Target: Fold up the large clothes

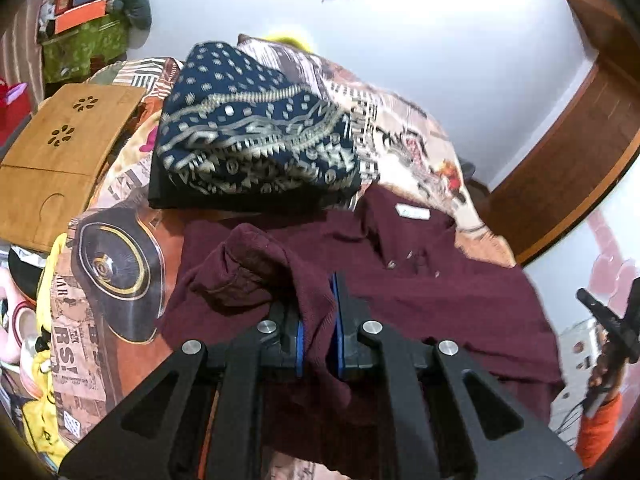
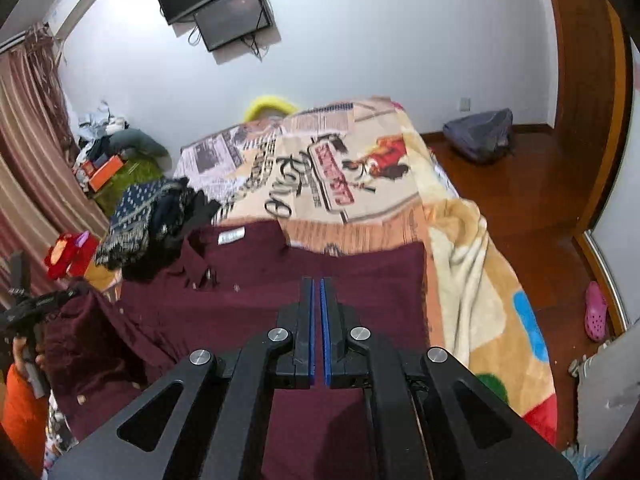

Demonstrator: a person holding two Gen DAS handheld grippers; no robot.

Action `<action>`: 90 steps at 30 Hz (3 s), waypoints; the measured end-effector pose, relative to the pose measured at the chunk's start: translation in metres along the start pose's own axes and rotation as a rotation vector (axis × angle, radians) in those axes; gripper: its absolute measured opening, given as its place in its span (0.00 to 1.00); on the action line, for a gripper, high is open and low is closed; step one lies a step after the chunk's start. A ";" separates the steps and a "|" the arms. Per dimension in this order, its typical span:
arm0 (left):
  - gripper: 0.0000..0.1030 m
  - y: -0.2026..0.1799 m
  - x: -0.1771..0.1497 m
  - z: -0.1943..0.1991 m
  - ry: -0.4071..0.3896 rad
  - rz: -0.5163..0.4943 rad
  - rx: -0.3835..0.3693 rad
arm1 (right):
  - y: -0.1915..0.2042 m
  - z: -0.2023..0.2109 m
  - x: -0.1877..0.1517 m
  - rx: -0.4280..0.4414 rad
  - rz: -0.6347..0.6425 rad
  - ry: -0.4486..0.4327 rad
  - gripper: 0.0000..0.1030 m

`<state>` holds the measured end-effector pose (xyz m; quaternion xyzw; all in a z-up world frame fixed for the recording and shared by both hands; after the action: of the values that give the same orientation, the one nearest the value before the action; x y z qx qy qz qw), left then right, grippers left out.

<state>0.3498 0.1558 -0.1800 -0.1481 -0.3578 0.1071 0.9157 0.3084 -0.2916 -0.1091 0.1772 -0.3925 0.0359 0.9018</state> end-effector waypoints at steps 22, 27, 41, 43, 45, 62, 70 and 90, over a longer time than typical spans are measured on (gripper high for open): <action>0.10 0.004 -0.046 0.008 0.041 -0.063 0.101 | -0.002 0.011 -0.145 0.100 -0.087 0.325 0.14; 0.10 -0.005 -0.040 0.022 0.020 -0.086 0.075 | 0.024 0.026 -0.092 0.173 -0.039 0.211 0.06; 0.10 0.036 0.049 -0.041 -0.025 0.049 0.118 | 0.006 -0.072 0.048 0.017 -0.030 0.052 0.05; 0.10 0.052 0.049 -0.067 0.011 0.081 0.135 | -0.015 -0.103 0.048 -0.011 -0.087 0.095 0.05; 0.10 0.065 0.044 -0.089 0.054 0.113 0.139 | -0.032 -0.128 0.044 -0.016 -0.129 0.143 0.05; 0.36 0.051 0.031 -0.066 0.193 -0.011 0.116 | -0.016 -0.078 0.048 -0.047 0.020 0.152 0.48; 0.71 0.029 0.036 -0.017 0.049 -0.082 0.172 | 0.038 -0.033 0.041 0.011 0.148 0.067 0.65; 0.78 -0.006 -0.070 -0.089 0.137 -0.293 0.306 | 0.121 -0.139 -0.080 -0.056 0.387 0.265 0.70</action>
<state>0.3609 0.1115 -0.2843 0.0391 -0.2922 0.0157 0.9554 0.3248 -0.1245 -0.2188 0.0674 -0.2980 0.2201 0.9264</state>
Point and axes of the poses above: each gripper's, at about its wrist camera, not at the fingertips, and z roughly against the way its jaws point, y to its left, x to its top, the point moved 5 cm from there along -z, roughly the way its jaws point, and after that the axes turned 3 degrees about -y, right-handed, at the moved point
